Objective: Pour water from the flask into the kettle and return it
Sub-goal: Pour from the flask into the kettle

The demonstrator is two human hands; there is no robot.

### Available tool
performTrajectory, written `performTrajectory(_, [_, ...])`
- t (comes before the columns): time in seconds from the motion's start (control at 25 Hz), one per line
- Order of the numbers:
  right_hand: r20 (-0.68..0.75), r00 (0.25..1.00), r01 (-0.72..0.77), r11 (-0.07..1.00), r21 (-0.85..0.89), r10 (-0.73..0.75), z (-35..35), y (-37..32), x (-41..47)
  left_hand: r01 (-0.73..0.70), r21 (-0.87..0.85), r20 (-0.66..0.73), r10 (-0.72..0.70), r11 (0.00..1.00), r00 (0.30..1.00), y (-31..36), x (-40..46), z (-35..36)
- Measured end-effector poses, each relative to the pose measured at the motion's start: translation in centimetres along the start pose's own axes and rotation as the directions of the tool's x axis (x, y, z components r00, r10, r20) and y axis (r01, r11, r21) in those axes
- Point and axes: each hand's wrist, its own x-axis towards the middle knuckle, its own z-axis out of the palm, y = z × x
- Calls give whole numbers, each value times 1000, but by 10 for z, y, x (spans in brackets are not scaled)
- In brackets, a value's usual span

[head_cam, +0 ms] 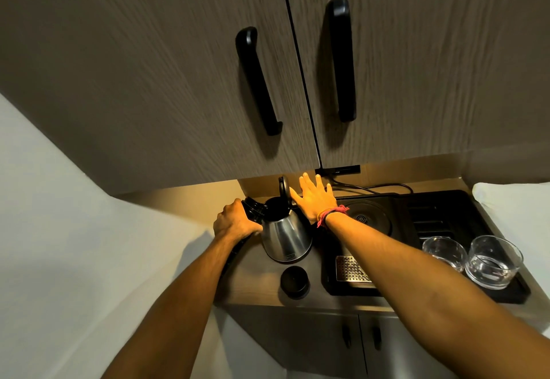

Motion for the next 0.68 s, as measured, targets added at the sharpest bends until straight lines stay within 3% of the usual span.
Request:
performTrajectory(0.56, [-3,1000,-8,999,32,8,0,1,2,-11,34,12,11,999,1000,4,3,1])
performTrajectory(0.68, [22,1000,22,999,-33,-21,0,2,2,-13,29,11,12,1000,1000,5,4,1])
